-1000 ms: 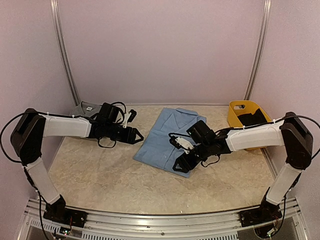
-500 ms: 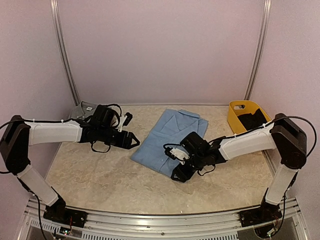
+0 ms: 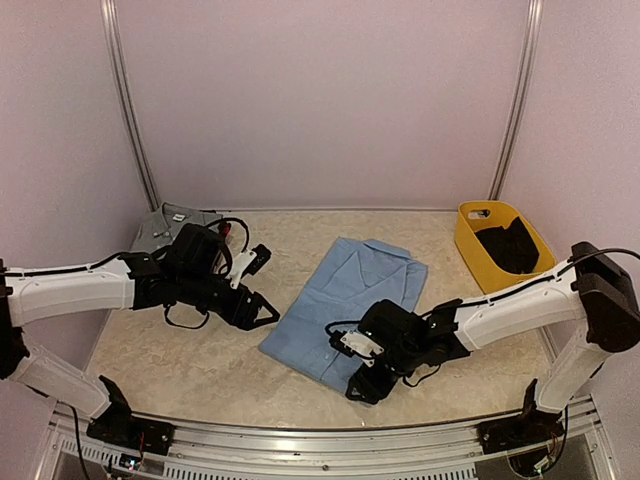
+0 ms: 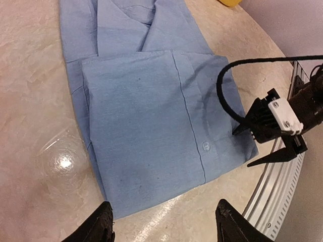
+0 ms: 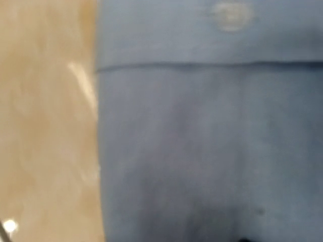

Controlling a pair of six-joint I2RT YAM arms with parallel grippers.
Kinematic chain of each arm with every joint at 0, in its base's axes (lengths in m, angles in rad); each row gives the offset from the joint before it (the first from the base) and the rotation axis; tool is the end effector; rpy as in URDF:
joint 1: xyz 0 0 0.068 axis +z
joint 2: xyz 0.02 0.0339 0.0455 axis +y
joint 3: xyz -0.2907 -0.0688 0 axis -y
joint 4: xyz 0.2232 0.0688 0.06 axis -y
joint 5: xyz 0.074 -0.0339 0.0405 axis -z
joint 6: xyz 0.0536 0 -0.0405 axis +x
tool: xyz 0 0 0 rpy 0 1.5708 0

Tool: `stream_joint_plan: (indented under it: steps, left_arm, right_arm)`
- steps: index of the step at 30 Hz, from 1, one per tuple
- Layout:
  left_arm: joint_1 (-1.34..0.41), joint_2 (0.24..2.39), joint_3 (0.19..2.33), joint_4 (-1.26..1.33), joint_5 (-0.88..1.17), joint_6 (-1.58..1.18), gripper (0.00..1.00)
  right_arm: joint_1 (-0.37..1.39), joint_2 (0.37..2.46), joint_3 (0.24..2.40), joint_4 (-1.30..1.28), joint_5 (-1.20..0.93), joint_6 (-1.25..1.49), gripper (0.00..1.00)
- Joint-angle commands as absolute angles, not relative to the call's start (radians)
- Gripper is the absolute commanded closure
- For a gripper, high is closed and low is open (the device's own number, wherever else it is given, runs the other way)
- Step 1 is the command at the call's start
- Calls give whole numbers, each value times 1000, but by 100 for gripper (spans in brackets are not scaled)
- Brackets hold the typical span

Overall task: Fold and stack the long sleeve shirts
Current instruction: Move the right arm to the center of the board with the 2/3-rectangle-folded shirt, then pick up the 2/3-rectangle-folded shirt from the center of the board.

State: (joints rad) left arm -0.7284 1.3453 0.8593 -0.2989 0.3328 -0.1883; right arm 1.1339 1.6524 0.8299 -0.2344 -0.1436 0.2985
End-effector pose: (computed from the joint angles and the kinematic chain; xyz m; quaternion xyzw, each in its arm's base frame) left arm 0.1888 -0.1919 0.2575 0.3042 0.8611 -0.3043 0.2709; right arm 0.1208 0.2769 0.1698 -0.4080 0.8743 0.2187 0.1456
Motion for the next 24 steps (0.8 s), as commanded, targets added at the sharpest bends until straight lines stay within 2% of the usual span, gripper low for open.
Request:
stream_joint_plan:
  steps: [1, 9, 17, 24]
  left_arm:
    - [-796, 1267, 805, -237, 349, -45, 35]
    - [-910, 1220, 762, -256, 323, 297, 35]
    - [-1048, 1366, 811, -300, 220, 531, 37]
    - [-1090, 1498, 886, -325, 165, 646, 52]
  right_arm:
    - [1146, 1607, 760, -541, -94, 486, 39]
    - [1156, 1341, 722, -627, -29, 537, 34]
    - [1156, 1212, 681, -546, -66, 551, 32]
    - [1157, 1219, 647, -491, -102, 554, 33]
